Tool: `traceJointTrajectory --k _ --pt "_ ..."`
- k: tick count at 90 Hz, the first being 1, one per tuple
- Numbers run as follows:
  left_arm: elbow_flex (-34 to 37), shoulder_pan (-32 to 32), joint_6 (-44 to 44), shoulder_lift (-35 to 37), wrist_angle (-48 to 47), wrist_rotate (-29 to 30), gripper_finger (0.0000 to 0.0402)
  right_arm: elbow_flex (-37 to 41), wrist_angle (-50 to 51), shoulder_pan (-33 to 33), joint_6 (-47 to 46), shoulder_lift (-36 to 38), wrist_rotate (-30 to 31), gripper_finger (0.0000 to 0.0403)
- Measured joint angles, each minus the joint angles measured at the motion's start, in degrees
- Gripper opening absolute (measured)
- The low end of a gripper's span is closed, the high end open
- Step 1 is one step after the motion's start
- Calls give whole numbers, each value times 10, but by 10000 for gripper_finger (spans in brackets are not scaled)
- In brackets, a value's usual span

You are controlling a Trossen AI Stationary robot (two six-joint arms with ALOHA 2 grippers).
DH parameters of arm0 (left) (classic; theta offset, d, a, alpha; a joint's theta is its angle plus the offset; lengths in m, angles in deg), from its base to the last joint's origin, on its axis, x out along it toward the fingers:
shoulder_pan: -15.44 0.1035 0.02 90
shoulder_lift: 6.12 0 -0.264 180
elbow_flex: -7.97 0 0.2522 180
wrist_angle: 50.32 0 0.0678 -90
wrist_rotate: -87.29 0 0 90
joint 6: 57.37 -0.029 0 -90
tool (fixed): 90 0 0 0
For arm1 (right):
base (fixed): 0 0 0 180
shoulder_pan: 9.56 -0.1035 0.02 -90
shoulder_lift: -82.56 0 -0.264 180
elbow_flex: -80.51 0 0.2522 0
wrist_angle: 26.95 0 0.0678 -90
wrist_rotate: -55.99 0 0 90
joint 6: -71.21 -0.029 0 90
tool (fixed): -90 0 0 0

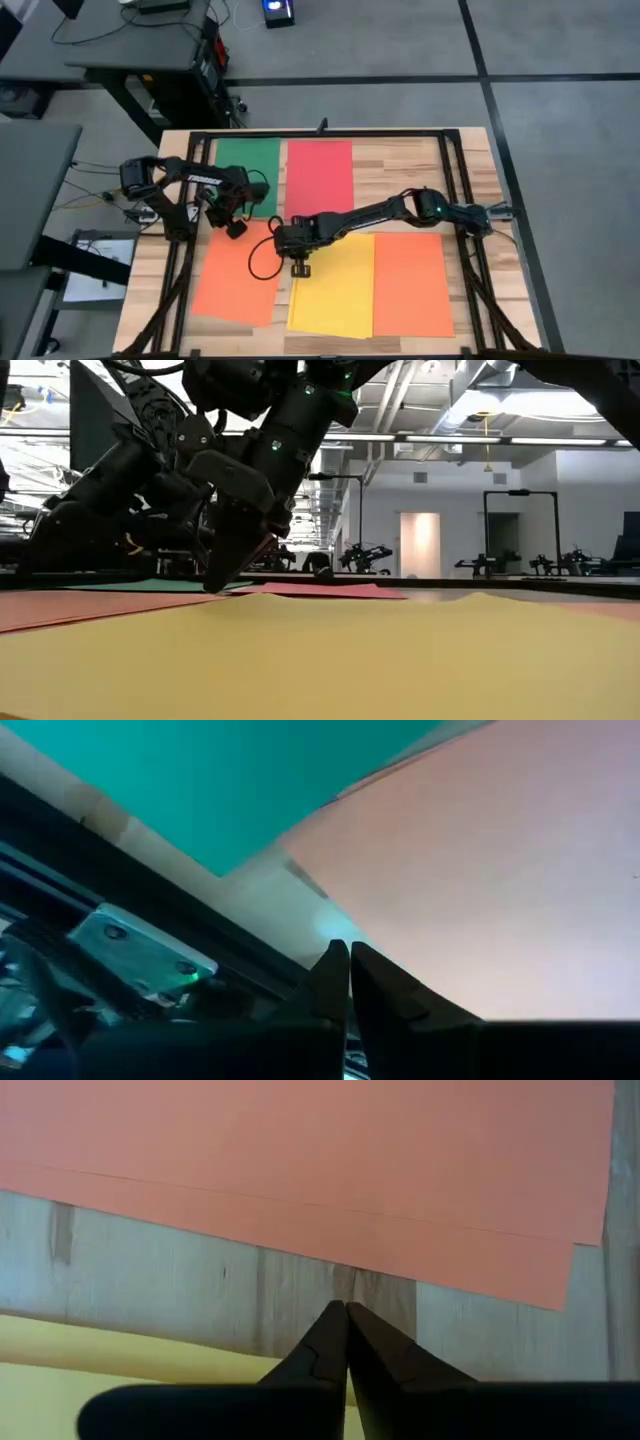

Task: Organize paper
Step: Stack the orange paper on top of the orange paper

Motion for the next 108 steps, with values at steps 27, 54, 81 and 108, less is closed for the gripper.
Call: traceJointTrajectory --k 27,54,81,108 --pt "40 43 92 0 42 -19 0 0 0 0 0 0 0 0" --pt "78 42 170 2 86 -12 0 0 -2 0 2 0 0 0" --pt "68 24 174 1 89 -7 0 -1 -27 11 0 -20 -9 0" --pt "61 6 182 16 75 15 0 -4 -27 25 -16 -36 -35 0"
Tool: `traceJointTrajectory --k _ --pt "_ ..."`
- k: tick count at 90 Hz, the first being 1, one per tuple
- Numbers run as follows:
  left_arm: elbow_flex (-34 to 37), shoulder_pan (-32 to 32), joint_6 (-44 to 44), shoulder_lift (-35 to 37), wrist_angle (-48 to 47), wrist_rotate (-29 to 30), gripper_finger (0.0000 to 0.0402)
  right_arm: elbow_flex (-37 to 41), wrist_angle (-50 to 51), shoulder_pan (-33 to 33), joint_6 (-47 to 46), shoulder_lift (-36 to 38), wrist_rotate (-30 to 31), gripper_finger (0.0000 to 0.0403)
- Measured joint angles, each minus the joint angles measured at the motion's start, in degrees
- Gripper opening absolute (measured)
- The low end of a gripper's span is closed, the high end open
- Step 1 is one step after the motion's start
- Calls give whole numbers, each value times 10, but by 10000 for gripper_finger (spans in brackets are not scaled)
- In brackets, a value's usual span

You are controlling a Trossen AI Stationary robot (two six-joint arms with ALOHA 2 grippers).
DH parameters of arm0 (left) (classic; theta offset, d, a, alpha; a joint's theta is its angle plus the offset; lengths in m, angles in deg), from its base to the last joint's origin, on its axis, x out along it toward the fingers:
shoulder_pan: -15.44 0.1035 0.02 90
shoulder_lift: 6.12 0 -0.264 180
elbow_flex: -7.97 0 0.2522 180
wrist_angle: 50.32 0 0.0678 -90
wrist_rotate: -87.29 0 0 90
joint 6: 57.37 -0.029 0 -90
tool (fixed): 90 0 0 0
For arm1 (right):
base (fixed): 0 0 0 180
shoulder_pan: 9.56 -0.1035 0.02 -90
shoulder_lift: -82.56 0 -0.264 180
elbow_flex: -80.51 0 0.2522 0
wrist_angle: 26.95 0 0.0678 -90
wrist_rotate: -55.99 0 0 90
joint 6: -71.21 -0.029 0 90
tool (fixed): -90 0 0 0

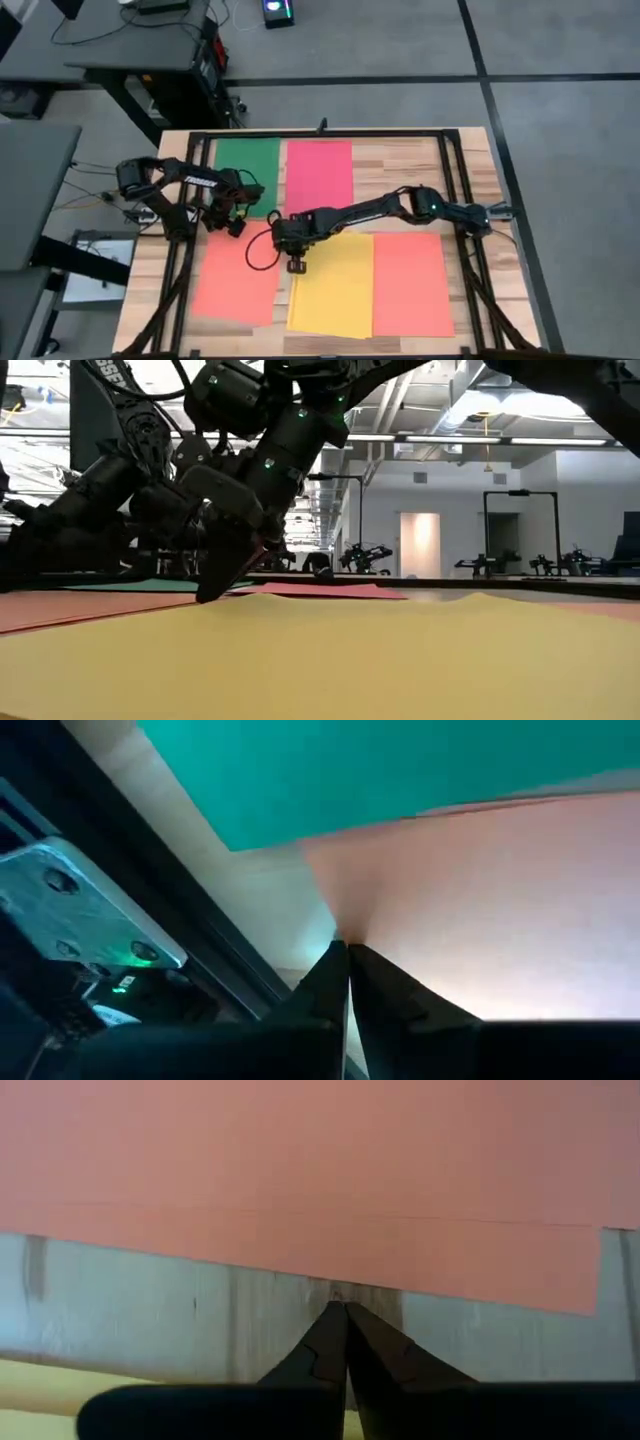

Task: Organize paper
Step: Stack the orange paper on top of the orange paper

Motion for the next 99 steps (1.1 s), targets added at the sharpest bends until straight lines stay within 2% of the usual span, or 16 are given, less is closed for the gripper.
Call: traceJointTrajectory --k 32,69,99 --pt "-1 -7 43 62 -19 20 0 2 -3 1 0 -1 -9 0" --pt "-1 -5 15 -25 -2 8 0 3 -4 5 -4 -1 -12 0" --pt "-5 -6 9 -29 6 -7 0 4 -24 12 -5 -2 -13 0"
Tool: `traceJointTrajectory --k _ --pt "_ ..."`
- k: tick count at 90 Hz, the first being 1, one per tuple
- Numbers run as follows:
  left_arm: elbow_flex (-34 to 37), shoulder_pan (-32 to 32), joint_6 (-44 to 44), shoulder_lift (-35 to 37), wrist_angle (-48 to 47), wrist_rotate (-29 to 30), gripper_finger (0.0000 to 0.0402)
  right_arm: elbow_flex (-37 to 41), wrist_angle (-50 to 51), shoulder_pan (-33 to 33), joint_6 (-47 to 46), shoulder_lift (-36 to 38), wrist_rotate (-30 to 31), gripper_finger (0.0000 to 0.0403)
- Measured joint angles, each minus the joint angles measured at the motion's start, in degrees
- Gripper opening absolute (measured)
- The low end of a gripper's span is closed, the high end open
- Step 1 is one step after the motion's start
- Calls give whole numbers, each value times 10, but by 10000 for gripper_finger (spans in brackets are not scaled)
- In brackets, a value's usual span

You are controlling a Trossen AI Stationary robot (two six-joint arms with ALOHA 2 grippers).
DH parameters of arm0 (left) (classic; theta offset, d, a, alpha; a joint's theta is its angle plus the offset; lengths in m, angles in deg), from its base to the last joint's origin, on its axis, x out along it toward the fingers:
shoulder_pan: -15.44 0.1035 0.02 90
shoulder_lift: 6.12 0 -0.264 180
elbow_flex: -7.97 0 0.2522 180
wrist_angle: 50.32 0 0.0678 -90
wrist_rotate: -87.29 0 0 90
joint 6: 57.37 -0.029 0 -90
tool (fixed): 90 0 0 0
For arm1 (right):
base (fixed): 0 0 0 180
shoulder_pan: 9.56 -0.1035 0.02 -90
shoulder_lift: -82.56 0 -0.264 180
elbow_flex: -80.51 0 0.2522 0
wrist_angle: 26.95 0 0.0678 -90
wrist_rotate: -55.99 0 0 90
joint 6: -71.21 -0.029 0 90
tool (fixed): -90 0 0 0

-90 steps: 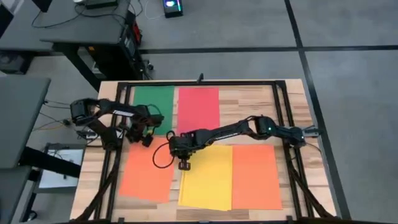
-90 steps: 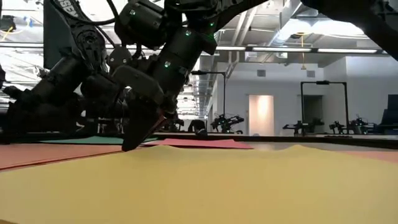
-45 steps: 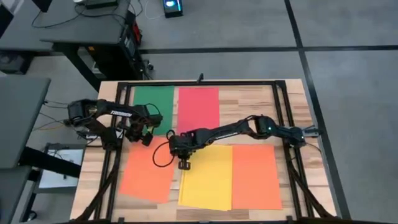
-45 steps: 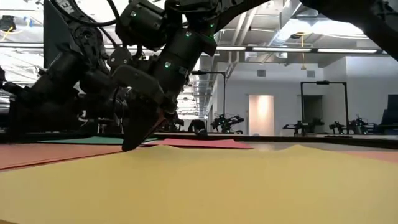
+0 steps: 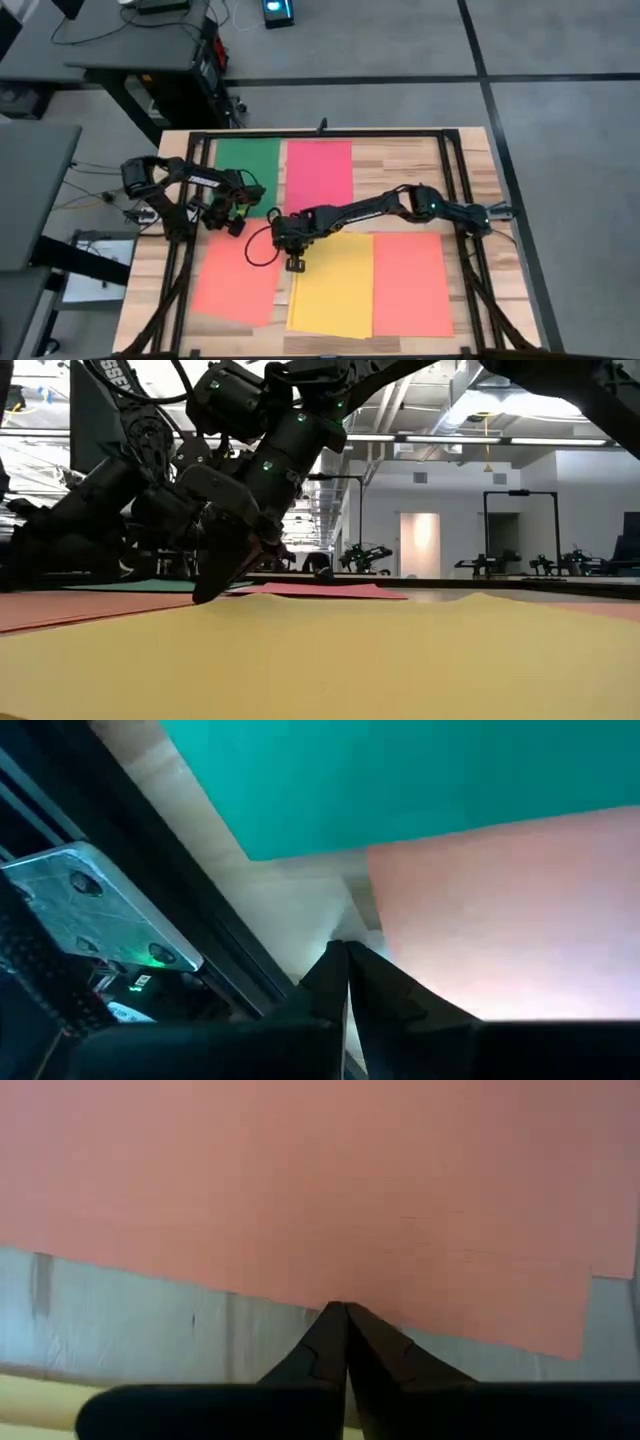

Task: Organize paper
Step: Stack the orange paper on top of the orange paper

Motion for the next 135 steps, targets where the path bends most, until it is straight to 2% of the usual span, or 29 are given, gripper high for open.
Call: traceJointTrajectory --k 90,118,135 --pt "-1 -68 43 0 8 -51 0 0 -34 5 -9 -2 6 0" --pt "-2 -76 44 1 -3 -39 0 0 -34 5 -9 -2 6 0" --pt "0 -76 54 35 -10 -22 0 0 -33 5 -9 -2 -5 0"
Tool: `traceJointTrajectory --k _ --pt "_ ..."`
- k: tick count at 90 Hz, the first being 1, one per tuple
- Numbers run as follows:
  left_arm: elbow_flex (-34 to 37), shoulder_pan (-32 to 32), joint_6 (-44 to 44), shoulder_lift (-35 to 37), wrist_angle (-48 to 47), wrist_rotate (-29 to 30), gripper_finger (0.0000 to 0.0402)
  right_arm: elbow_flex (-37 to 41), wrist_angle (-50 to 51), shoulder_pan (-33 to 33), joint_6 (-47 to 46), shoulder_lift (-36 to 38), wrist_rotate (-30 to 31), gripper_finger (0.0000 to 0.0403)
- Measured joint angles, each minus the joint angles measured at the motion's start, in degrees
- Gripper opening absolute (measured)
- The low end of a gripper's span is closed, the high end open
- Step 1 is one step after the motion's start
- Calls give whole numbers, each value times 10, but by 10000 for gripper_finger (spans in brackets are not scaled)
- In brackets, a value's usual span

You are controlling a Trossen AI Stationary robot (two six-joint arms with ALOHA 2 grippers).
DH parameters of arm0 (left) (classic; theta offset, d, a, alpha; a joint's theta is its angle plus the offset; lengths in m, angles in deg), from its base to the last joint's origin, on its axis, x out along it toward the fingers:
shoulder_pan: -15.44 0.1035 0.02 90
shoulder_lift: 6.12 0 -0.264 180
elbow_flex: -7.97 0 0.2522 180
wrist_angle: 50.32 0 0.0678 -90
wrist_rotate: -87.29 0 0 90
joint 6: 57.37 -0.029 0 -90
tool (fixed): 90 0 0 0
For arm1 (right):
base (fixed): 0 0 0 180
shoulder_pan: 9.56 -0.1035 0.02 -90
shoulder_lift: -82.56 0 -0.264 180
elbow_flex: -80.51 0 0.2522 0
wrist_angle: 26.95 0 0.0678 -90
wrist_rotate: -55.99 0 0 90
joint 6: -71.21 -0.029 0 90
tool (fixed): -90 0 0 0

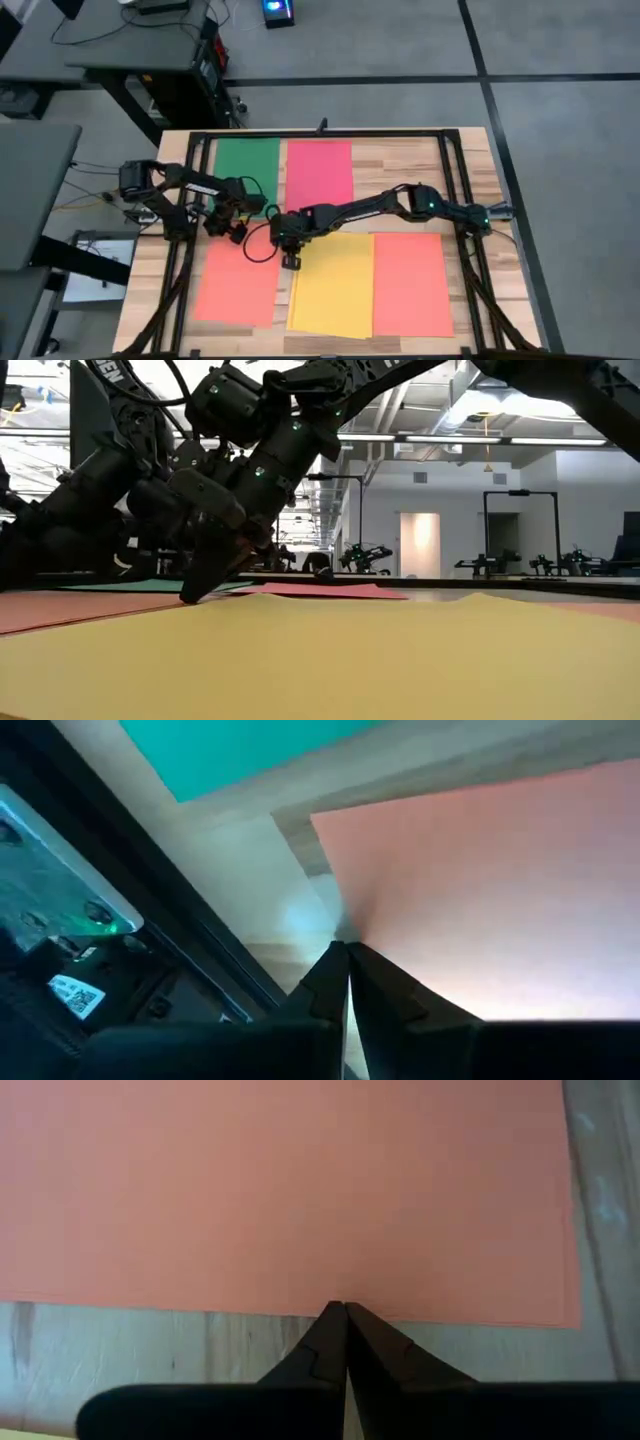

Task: Organize paper
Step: Stack the orange paper on top of the orange paper

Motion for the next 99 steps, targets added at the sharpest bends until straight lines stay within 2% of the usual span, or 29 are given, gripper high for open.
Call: traceJointTrajectory --k 31,53,71,84,99 --pt "-3 -19 52 144 11 56 0 0 0 1 1 0 -5 0" --pt "-66 -88 102 245 24 175 0 0 -6 9 1 0 -13 0" --pt "-111 -181 98 270 97 272 0 0 -27 15 1 -2 -13 0" --pt "-119 -245 81 269 154 333 0 1 -55 17 2 -3 -12 0" --pt "-119 -297 101 269 171 391 0 1 -76 17 3 -3 -13 0"
